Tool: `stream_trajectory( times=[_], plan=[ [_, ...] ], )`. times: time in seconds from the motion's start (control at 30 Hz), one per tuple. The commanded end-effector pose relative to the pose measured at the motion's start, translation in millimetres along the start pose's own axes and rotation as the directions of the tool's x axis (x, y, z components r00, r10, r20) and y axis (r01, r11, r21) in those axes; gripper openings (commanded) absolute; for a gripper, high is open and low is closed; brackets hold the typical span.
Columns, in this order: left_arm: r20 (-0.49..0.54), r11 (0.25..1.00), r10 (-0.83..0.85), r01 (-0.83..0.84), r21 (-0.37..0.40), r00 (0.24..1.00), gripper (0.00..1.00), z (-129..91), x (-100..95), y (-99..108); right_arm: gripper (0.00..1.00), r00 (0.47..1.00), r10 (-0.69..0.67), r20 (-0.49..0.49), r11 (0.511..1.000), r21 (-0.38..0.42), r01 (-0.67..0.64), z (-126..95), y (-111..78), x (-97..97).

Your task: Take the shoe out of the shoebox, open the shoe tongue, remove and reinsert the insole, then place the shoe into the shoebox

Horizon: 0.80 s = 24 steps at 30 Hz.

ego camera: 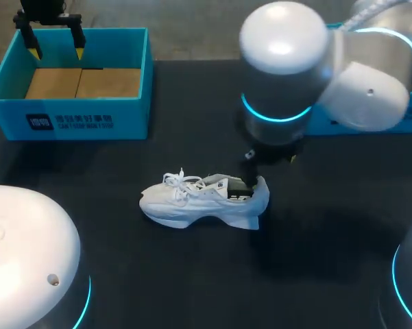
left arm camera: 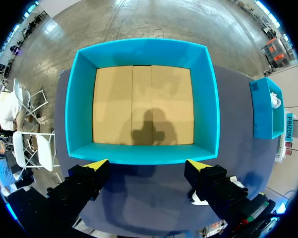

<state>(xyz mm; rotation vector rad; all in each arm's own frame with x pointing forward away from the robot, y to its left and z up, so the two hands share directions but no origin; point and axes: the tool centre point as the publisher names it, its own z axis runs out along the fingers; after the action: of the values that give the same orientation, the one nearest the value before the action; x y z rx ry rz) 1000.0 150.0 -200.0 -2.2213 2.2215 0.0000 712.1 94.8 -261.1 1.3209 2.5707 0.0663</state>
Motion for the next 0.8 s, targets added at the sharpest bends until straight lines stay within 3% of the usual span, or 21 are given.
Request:
stream_trajectory(
  times=[0.03,0.47,0.5,0.67,0.7,0.73,0.8],
  plan=[
    [0.0,1.0,0.0,0.0,0.0,1.0,1.0,0,0.0,0,1.0,0.698,-0.633,-0.335,0.759,-0.444,0.476,2,-9.7,-13.4],
    [0.0,1.0,0.0,0.0,0.0,1.0,1.0,0,0.0,0,1.0,0.698,-0.633,-0.335,0.759,-0.444,0.476,2,-9.7,-13.4],
    [0.0,1.0,0.0,0.0,0.0,1.0,1.0,0,0.0,0,1.0,0.702,-0.631,-0.331,0.747,-0.505,0.433,5,-9.8,-15.7],
    [0.0,1.0,0.0,0.0,0.0,1.0,1.0,0,0.0,0,1.0,0.679,-0.683,-0.269,0.662,-0.62,0.421,11,-13.7,-22.1],
    [0.0,1.0,0.0,0.0,0.0,1.0,1.0,0,0.0,0,1.0,0.665,-0.71,-0.233,0.606,-0.684,0.407,12,-13.9,-23.5],
    [0.0,1.0,0.0,0.0,0.0,1.0,1.0,0,0.0,0,1.0,0.672,-0.695,-0.256,0.622,-0.682,0.384,13,-14.1,-24.2],
    [0.0,1.0,0.0,0.0,0.0,1.0,1.0,0,0.0,0,1.0,0.679,-0.695,-0.239,0.602,-0.71,0.366,20,-16.2,-29.0]
  ],
)
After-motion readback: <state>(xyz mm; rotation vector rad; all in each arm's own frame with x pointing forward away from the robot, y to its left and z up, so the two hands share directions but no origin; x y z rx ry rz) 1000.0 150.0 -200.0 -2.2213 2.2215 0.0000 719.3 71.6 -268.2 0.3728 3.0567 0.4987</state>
